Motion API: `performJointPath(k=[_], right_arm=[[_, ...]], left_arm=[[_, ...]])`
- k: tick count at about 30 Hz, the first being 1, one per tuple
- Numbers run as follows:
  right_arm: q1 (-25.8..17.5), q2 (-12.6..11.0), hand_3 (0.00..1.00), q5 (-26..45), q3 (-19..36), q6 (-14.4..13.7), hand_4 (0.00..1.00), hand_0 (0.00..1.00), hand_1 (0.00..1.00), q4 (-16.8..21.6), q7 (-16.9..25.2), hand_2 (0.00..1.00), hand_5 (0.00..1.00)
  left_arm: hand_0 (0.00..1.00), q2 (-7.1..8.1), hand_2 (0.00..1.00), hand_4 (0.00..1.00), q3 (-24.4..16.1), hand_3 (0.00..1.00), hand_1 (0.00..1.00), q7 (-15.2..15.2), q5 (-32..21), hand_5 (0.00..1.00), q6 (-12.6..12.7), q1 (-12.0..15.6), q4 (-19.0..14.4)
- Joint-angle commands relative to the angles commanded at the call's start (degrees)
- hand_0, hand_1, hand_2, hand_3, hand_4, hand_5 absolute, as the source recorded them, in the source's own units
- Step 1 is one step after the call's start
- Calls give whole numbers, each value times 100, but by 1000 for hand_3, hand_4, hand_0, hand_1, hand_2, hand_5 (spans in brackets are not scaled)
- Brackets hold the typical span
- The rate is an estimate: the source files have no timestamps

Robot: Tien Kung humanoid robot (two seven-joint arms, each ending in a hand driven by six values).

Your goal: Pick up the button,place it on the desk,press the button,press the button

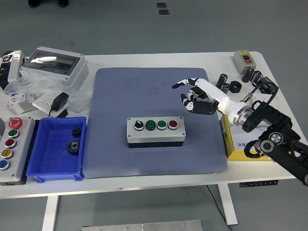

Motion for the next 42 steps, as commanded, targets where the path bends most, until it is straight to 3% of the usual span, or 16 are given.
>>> performJointPath(k=[1,6,7,12,13,18,19,24,25,30,31,42], right_arm=[[-123,134,733,135,142,-140,485,154,312,-105,149,367,132],[-690,792,733,912,767,-715,485,154,312,-342,942,367,132],[-749,886,734,1052,805,-738,584,380,547,-365,1066,621,186],[-908,1127,734,1727,855,-606,584,380,547,-448,1525,621,186],[-917,1150,739,1845,857,-560,604,588,658,-453,1548,693,210],[-909,1184,739,2044,850,-456,604,588,658,-465,1564,693,210],[-903,1182,746,2049,848,-450,714,730,718,-469,1562,752,458],[-845,1172,746,2021,813,-439,714,730,718,-498,1537,752,458],[-834,1173,809,2014,808,-438,849,797,767,-499,1534,795,755],[-789,1165,809,1970,808,-442,849,797,767,-479,1534,795,755],[-786,1161,818,1956,817,-445,917,826,787,-467,1534,811,947],[-765,1141,821,1805,892,-415,914,831,793,-351,1437,813,955]], left_arm=[[613,0,537,544,1,588,597,-3,3,164,-2,3,0],[613,-6,537,544,-11,588,597,-8,17,164,-6,50,0],[613,-6,537,546,-16,587,598,-7,21,168,-7,59,0],[613,-15,537,546,-9,587,598,-10,-26,168,1,93,0],[613,-18,537,545,-8,589,599,-7,-30,171,1,97,0],[613,-30,537,545,-10,589,599,2,-40,171,1,104,0],[613,-32,537,548,-14,589,600,3,-37,177,1,106,0],[613,-60,537,548,-53,589,600,15,11,177,1,136,0],[613,-65,538,551,-62,590,601,17,22,179,2,141,0],[613,-81,538,551,-96,590,601,3,63,179,3,144,0],[613,-80,538,554,-96,592,602,-2,60,181,4,142,0],[614,-51,540,558,-64,593,603,-29,-20,179,6,119,0]])
